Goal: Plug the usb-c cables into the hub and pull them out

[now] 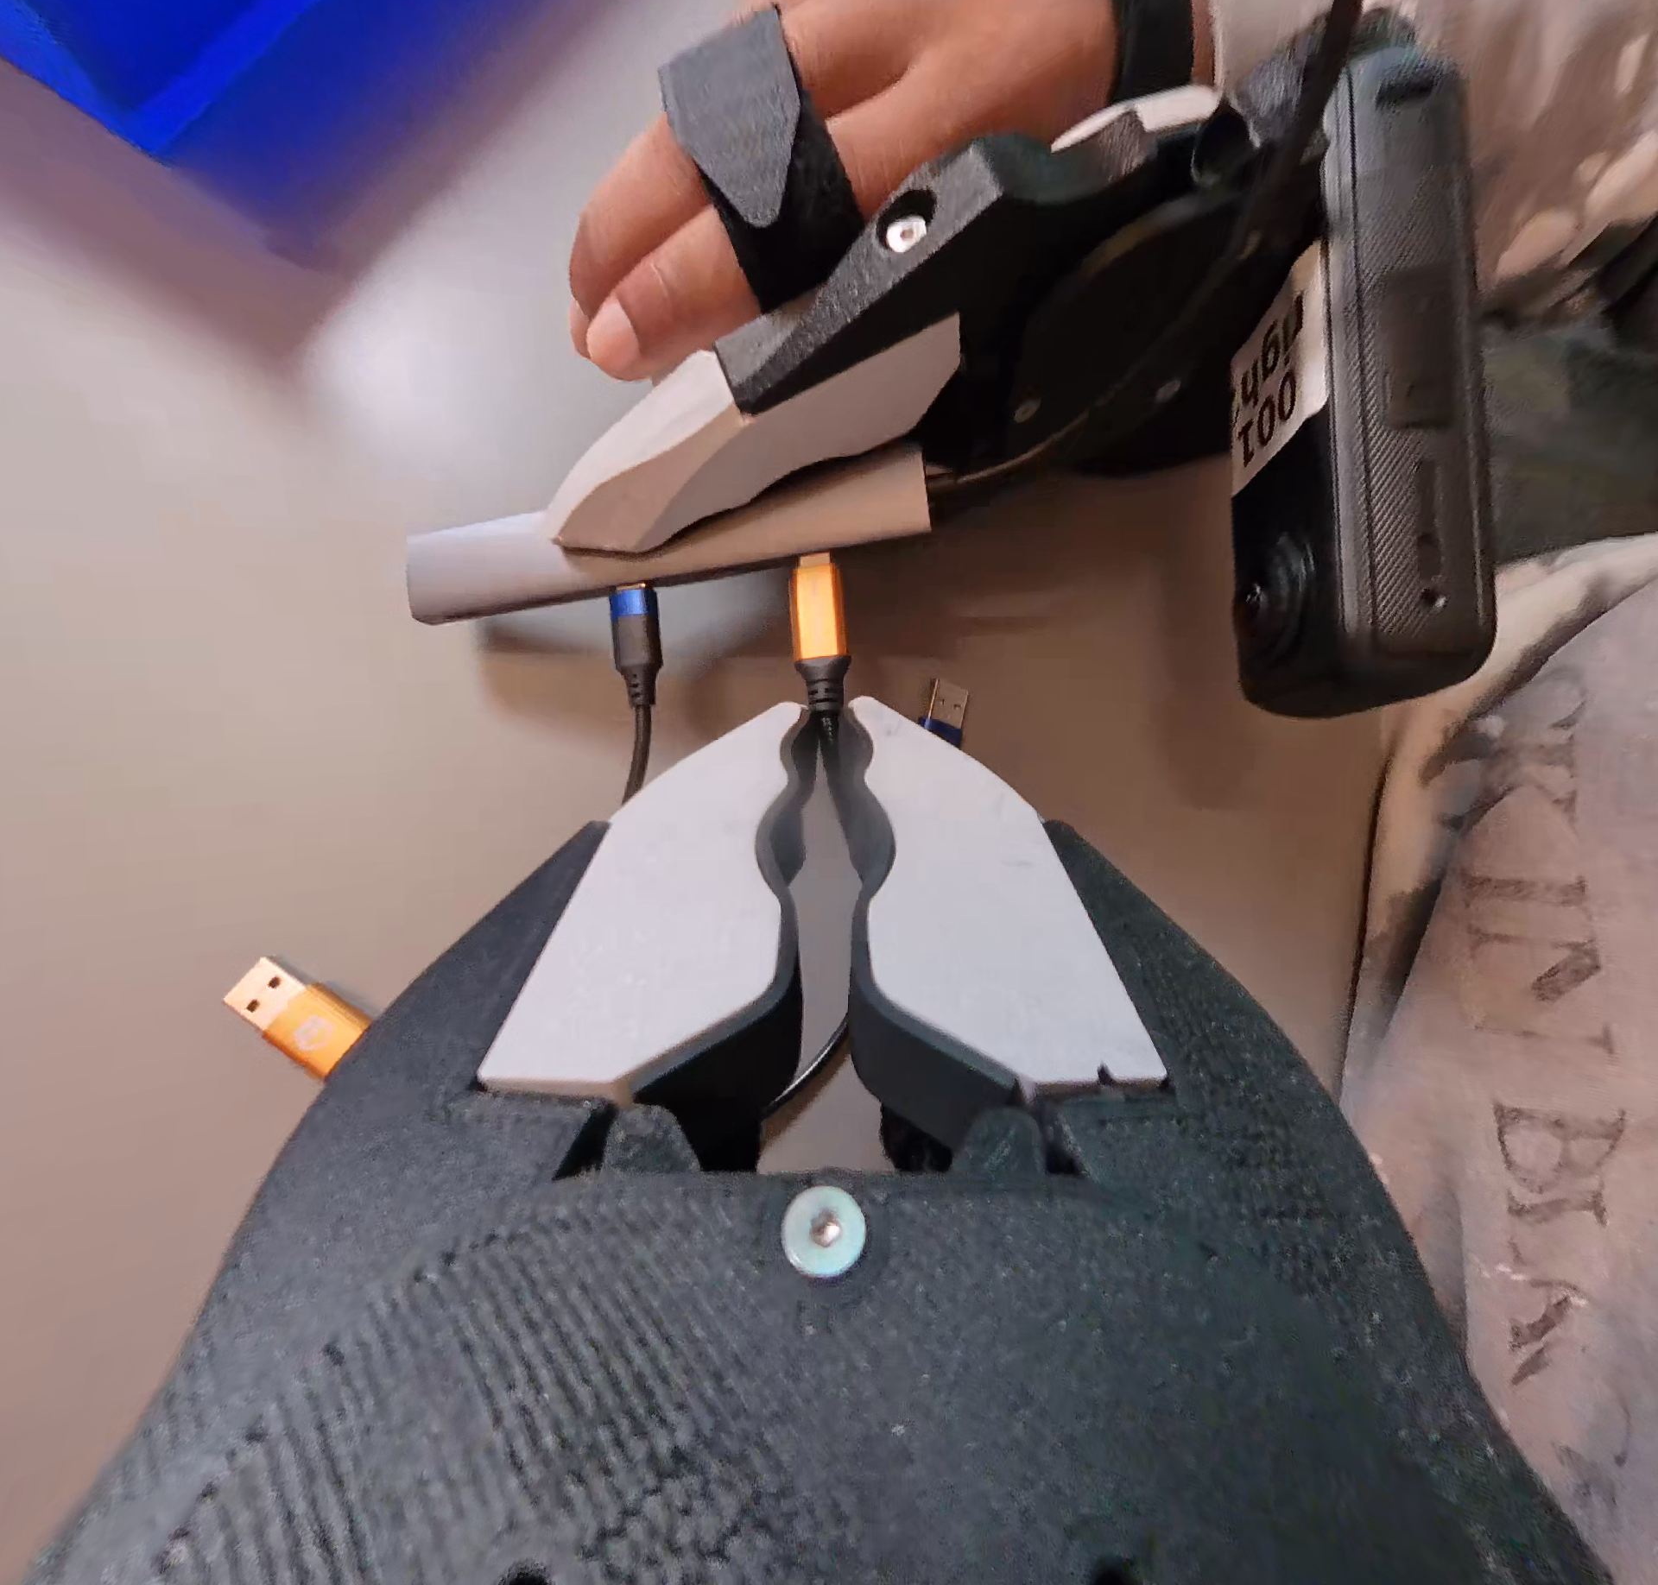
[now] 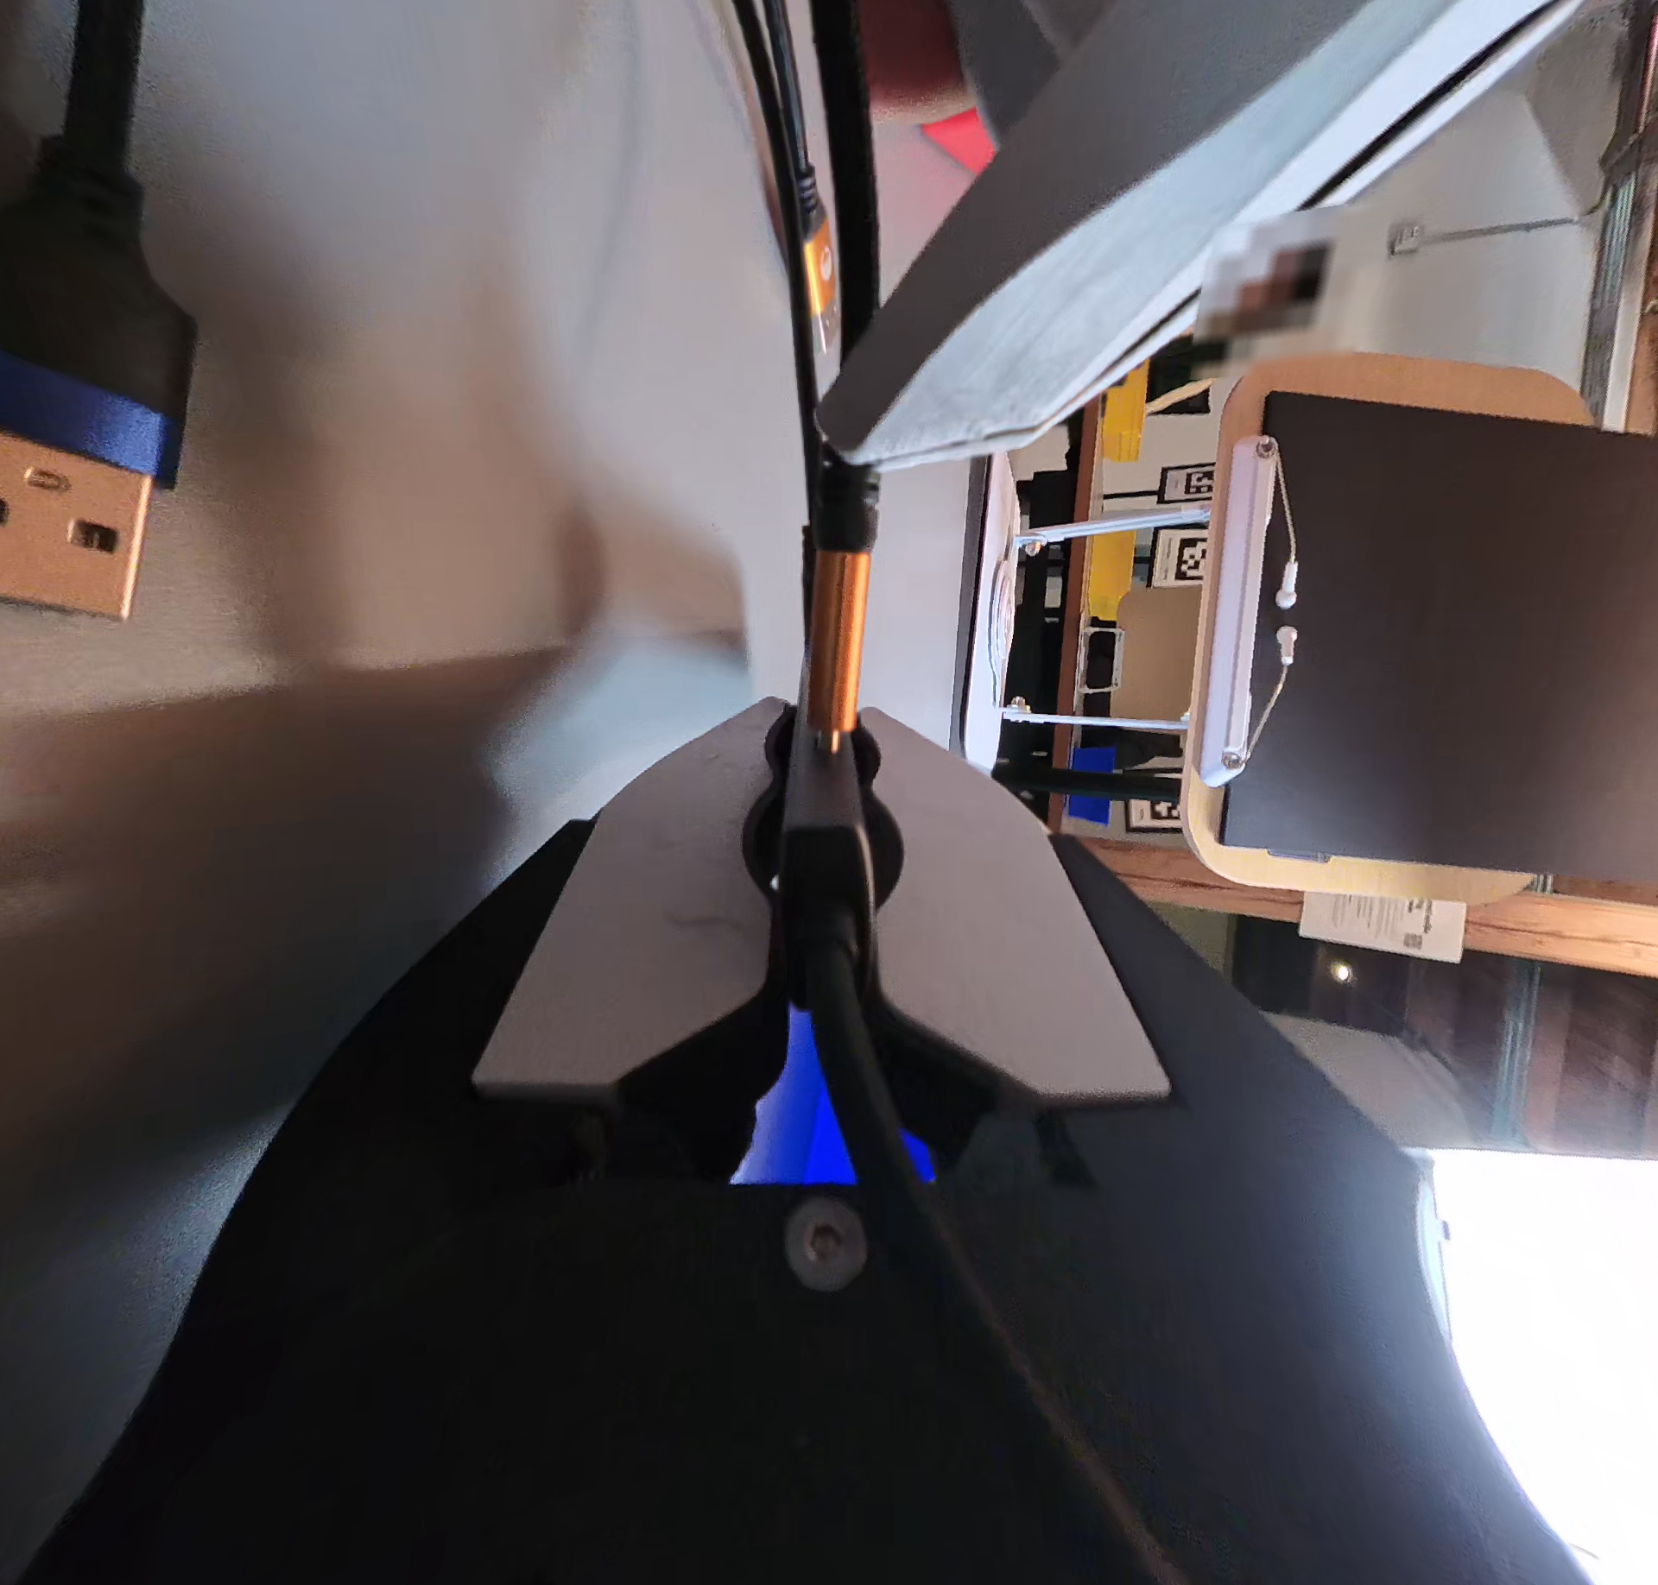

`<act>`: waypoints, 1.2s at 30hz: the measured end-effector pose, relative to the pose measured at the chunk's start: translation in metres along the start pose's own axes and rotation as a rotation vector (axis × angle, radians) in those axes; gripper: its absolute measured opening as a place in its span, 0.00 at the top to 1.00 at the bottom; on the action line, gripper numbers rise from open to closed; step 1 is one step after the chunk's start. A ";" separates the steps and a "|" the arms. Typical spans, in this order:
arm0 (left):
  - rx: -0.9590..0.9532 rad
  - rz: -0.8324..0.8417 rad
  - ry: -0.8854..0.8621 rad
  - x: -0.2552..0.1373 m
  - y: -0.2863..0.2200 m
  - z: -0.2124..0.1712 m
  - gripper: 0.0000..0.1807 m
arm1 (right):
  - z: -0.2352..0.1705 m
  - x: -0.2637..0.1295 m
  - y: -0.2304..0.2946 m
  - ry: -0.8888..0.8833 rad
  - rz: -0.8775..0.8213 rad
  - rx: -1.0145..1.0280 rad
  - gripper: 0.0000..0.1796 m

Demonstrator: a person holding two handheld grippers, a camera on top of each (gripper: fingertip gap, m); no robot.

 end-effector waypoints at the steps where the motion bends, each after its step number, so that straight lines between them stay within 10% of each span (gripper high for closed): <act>1: -0.011 0.004 -0.016 0.000 0.001 0.001 0.97 | -0.001 0.000 0.000 0.009 -0.001 0.011 0.94; 17: -0.214 -0.095 -0.126 -0.008 0.023 0.000 0.98 | -0.014 -0.022 -0.019 -0.277 0.094 0.370 0.89; 36: -0.202 -0.182 -0.138 -0.008 0.014 -0.001 0.97 | 0.003 -0.025 -0.013 -0.223 0.098 0.180 0.95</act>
Point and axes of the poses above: each gripper's, where its closed fingertips meet, x out along the fingers, z out of its top, y = z × x across the jaws, the point moved 8 cm from there along -x, back along the fingers, and after that the axes turned 10 degrees about z, right-handed, at the moved point
